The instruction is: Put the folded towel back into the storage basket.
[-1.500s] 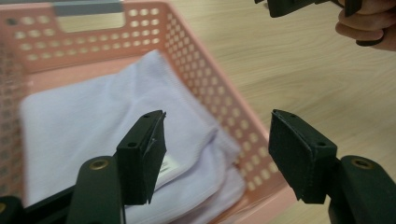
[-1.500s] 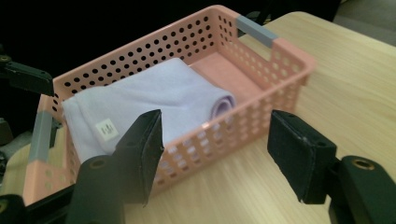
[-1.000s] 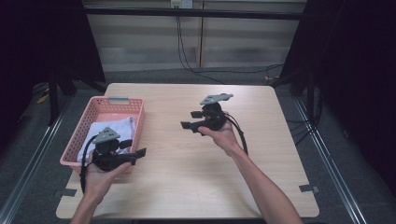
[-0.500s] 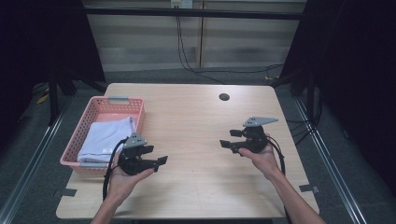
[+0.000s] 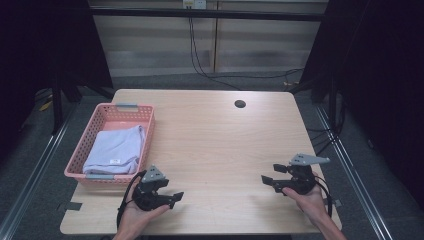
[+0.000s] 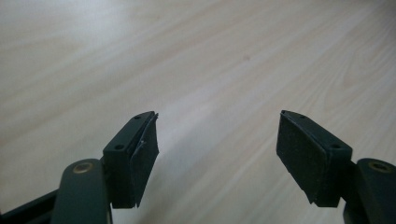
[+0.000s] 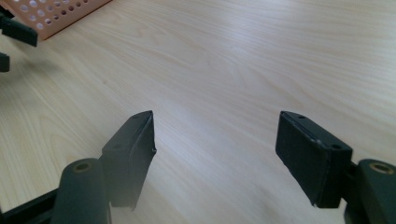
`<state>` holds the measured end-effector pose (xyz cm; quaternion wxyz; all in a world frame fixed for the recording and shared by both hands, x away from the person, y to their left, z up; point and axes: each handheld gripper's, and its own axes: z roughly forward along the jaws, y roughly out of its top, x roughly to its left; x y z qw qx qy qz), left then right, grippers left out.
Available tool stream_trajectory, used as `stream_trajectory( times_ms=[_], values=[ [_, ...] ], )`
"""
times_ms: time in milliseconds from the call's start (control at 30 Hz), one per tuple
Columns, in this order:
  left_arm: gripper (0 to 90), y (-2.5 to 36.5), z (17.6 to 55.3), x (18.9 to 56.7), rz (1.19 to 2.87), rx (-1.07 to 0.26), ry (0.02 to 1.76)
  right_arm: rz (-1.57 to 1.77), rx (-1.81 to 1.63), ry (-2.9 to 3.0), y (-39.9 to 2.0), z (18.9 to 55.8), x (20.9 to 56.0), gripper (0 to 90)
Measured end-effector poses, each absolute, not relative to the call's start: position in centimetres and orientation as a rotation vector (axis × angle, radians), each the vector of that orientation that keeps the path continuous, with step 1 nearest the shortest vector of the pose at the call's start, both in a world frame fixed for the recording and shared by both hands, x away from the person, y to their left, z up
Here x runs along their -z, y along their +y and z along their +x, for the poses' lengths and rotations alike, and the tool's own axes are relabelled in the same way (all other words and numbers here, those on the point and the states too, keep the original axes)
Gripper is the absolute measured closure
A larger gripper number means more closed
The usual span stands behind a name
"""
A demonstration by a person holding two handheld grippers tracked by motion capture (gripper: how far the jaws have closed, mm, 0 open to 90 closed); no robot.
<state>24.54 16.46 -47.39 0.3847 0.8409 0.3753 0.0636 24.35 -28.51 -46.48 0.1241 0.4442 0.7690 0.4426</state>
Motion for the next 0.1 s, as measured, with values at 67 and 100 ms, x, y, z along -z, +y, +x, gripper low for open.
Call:
stream_trajectory(
  times_ms=[67,100],
  values=[
    [30.3,16.53,24.47,47.93,2.201,-0.16,0.966,1.3,-1.251,2.229,-29.0,23.81,46.84,26.2],
    [30.4,16.56,24.52,47.86,2.199,-0.185,0.976,1.321,-1.237,2.221,-29.31,23.84,47.28,24.2]
  ],
)
